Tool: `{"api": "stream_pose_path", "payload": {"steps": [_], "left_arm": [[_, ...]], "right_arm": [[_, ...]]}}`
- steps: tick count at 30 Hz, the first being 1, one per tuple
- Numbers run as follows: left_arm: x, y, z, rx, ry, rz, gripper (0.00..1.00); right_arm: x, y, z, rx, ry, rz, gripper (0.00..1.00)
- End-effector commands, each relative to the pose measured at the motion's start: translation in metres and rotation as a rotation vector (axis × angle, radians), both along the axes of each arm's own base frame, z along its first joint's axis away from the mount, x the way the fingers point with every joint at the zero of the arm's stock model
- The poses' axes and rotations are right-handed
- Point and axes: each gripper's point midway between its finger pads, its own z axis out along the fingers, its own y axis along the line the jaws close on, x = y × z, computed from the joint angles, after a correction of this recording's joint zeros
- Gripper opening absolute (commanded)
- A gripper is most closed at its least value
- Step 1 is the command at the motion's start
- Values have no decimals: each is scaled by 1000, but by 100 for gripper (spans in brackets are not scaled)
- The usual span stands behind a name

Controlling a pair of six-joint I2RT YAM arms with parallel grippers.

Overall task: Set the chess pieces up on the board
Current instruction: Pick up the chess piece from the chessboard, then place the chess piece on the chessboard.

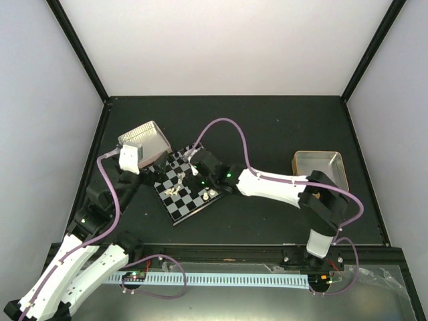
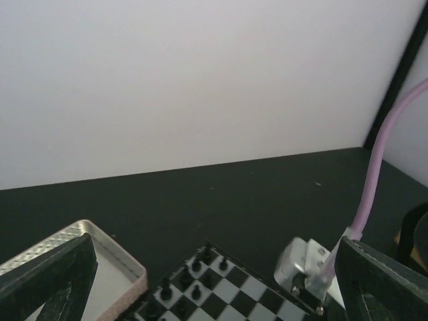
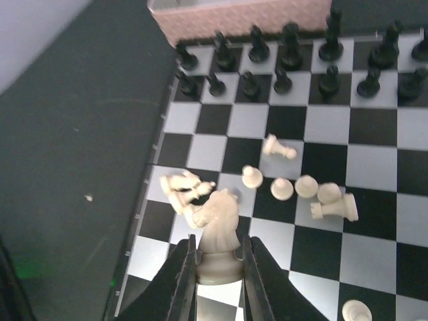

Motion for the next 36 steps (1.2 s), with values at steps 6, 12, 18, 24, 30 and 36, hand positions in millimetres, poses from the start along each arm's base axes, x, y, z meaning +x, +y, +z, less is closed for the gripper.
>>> {"api": "stream_pose_path", "payload": {"steps": [6,12,18,24,30,36], "left_arm": [[-30,-90,19,-296,143,-522,99],[-32,-110,7,-347,260,-618,99],[-30,-128,-12,-411,451,-666,88],[-26,-140,-36,-413,572,-693,60],[-15,-142,-59,-398,652,-641,44],[-14,-146,-73,-379,713,-649,37]], "right_arm": [[-4,-26,80,348,-298,17,15],[-15,-58,106,431,-438,5,15],[-26,-78,118,498,-520,11,15],[-32,-81,121,513,-533,33,14],[-33,-84,123,526,-542,27,14],[-35,-86,124,536,-540,32,13]]}}
